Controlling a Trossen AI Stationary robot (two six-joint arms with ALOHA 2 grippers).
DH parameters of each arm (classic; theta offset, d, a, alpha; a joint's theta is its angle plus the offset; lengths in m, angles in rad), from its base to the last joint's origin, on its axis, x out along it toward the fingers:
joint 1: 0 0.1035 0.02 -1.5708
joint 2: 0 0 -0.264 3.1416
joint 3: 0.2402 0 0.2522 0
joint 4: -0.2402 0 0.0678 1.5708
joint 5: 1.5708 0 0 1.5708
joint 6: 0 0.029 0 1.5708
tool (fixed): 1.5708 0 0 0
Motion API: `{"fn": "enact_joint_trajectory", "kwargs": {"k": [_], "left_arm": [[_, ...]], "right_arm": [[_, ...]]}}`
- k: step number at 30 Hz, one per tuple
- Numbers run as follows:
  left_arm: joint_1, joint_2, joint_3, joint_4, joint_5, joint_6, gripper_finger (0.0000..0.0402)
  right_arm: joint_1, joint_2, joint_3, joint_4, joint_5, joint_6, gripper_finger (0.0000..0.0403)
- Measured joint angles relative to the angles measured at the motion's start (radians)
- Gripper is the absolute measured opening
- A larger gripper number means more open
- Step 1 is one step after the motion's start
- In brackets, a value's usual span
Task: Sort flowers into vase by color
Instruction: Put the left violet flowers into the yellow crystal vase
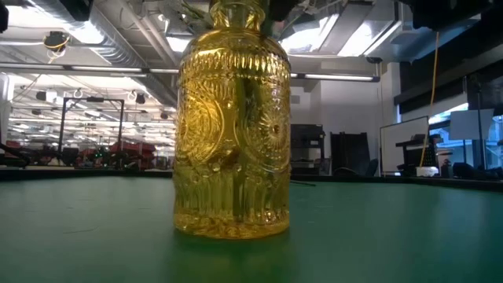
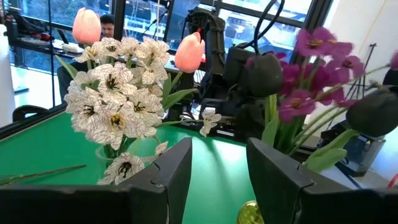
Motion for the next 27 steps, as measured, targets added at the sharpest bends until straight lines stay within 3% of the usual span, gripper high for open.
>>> {"fn": "enact_joint_trajectory", "kwargs": {"k": [5, 11, 17, 22, 27], "left_arm": [[0.000, 0.000, 0.000, 0.000, 0.000, 0.000, 0.0149], [0.000, 0.000, 0.000, 0.000, 0.000, 0.000, 0.0149], [0.000, 0.000, 0.000, 0.000, 0.000, 0.000, 0.0149], [0.000, 0.000, 0.000, 0.000, 0.000, 0.000, 0.0149], [0.000, 0.000, 0.000, 0.000, 0.000, -0.002, 0.0149]], "right_arm": [[0.000, 0.000, 0.000, -0.003, -0.016, 0.002, 0.0095], [0.002, 0.000, 0.000, -0.013, -0.034, 0.008, 0.0192], [0.002, -0.039, 0.021, -0.177, -0.034, 0.031, 0.0276], [0.004, -0.091, 0.072, -0.373, -0.035, 0.034, 0.0312], [0.004, -0.139, 0.132, -0.573, -0.034, 0.034, 0.0319]]}}
